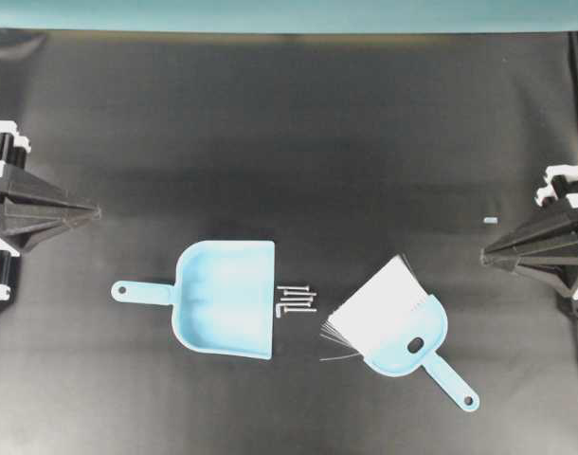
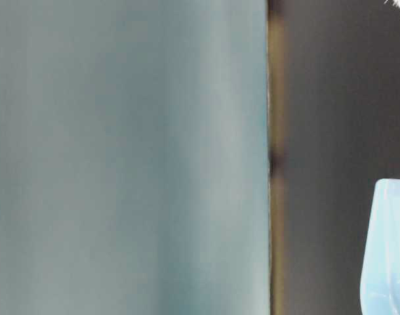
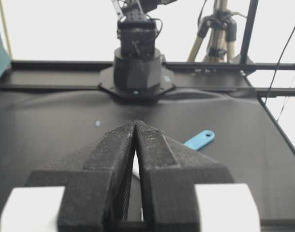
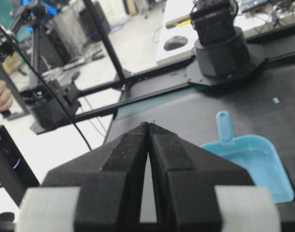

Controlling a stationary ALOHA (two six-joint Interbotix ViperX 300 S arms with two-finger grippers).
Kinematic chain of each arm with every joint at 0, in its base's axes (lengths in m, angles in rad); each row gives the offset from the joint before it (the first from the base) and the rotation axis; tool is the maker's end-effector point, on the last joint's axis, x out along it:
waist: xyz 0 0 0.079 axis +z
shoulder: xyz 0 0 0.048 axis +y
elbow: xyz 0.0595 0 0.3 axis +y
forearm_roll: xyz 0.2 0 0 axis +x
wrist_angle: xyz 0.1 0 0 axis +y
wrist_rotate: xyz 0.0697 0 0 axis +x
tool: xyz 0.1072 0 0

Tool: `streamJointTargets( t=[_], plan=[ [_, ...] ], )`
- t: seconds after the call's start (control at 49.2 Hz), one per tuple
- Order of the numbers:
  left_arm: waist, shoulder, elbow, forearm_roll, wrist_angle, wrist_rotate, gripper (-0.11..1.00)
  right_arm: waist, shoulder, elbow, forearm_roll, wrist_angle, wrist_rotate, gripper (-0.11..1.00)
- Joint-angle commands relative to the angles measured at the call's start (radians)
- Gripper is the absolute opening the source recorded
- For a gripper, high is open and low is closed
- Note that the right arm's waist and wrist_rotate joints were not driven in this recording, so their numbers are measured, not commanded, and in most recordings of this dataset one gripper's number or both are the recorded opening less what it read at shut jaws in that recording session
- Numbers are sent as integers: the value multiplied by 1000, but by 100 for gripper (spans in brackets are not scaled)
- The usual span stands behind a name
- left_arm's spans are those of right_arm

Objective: Hold the dustpan with the left arm, while a human hand uses a hand brush to gather screws into the dustpan.
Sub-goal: 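Move the left gripper toward the light-blue dustpan handle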

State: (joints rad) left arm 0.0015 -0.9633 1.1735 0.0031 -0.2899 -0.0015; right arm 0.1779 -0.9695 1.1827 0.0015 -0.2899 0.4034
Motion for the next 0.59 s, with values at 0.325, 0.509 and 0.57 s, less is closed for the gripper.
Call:
streamJointTargets(
  t=[0.325, 0.509, 0.57],
  plan=[
    [-40, 229, -71, 40, 218, -28, 0, 0, 2, 97, 21, 278, 0, 0],
    [-38, 336, -38, 41, 235, -41, 0, 0, -14, 158, 26, 233, 0, 0],
    [-44, 362, -28, 40, 232, -44, 0, 0, -25, 179, 20, 206, 0, 0]
  ],
)
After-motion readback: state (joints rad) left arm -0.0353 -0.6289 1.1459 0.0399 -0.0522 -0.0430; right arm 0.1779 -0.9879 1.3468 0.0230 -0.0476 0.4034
